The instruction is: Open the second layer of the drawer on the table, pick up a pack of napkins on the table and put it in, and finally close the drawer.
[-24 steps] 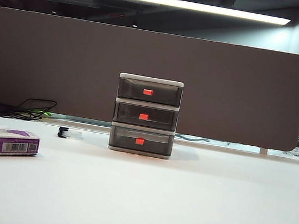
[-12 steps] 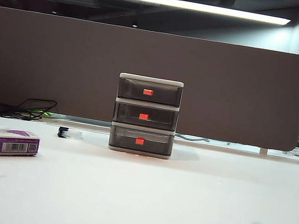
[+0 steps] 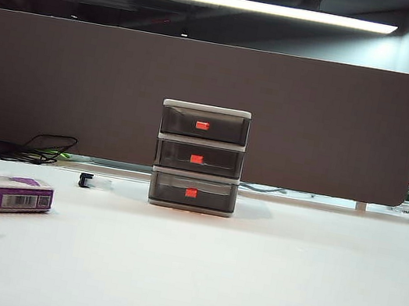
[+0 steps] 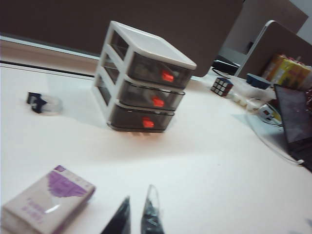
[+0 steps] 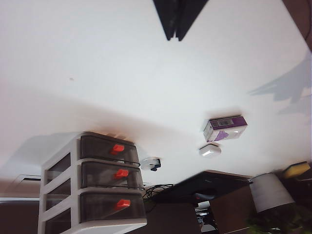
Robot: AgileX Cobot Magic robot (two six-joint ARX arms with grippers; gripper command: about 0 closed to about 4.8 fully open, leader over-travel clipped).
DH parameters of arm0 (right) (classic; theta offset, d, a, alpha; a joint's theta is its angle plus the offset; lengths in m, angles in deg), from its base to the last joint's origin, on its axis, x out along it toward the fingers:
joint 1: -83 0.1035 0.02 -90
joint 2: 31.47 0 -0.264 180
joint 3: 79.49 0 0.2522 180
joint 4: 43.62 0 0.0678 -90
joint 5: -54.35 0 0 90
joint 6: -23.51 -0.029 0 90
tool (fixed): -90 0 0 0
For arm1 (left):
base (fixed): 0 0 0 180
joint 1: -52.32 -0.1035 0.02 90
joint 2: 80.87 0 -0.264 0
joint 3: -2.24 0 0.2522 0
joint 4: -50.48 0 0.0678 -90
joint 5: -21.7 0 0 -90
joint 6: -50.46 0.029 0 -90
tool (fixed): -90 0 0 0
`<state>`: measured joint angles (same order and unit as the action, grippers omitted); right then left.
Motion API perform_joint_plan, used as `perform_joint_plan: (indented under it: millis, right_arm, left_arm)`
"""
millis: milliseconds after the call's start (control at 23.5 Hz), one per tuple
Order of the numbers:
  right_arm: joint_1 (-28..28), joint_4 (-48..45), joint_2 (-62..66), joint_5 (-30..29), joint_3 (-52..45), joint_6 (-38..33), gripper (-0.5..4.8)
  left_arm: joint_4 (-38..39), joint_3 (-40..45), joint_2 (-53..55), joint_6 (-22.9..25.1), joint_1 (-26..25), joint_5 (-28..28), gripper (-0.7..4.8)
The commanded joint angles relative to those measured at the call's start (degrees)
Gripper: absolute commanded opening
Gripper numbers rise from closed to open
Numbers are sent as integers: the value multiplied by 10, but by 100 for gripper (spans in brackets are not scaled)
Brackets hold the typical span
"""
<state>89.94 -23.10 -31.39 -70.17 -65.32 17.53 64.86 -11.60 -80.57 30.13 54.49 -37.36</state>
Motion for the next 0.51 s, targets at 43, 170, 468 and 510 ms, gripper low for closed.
perform_joint_plan:
  millis: [43,170,468,510]
  right_arm:
    - [1,-22,-1,-1,-4,-19,-5]
    - [1,-58,-1,-1,-4,-17,-5]
    - [18,-117,3,76,0,-57,-5]
    - [24,-116,5,86,3,-62,-5]
  left_arm:
    - [-75,-4,2,7,98,-120,39]
    - [-85,-4,15,26,179,-221,89]
    - [-252,-9,230,56,335,-361,89]
    - [-268,-14,259,57,335,-362,89]
